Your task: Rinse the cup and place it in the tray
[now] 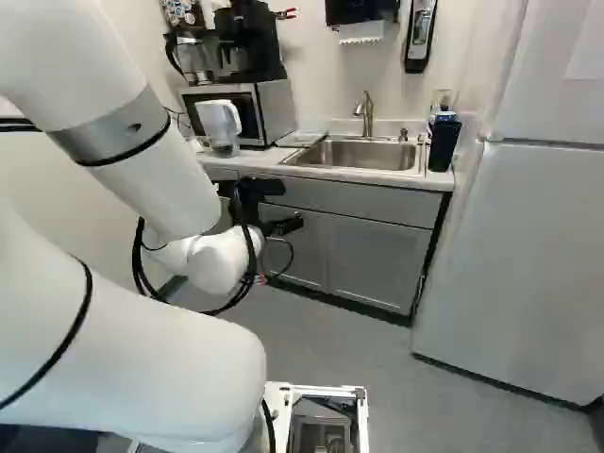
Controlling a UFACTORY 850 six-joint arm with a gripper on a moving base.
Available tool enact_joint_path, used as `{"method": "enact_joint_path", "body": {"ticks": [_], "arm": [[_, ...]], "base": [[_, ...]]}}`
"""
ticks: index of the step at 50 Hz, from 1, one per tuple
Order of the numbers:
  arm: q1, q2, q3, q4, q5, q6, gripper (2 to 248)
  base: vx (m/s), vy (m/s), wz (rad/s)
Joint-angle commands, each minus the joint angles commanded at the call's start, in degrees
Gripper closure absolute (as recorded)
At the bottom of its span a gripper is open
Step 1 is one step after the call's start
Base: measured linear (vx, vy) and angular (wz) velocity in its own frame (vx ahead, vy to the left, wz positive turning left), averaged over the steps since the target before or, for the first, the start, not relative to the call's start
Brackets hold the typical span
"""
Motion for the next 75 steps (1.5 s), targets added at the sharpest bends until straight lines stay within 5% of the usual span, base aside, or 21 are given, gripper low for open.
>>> {"method": "enact_joint_path", "body": {"ticks": [37,75], "arm": [[0.0,-0.23,-0.19,0.0,0.0,0.0,3],[-0.59,-1.48,-5.59,0.0,0.0,0.0,3]], "base": [[0.0,0.0,0.0],[0.0,0.0,0.0]]}}
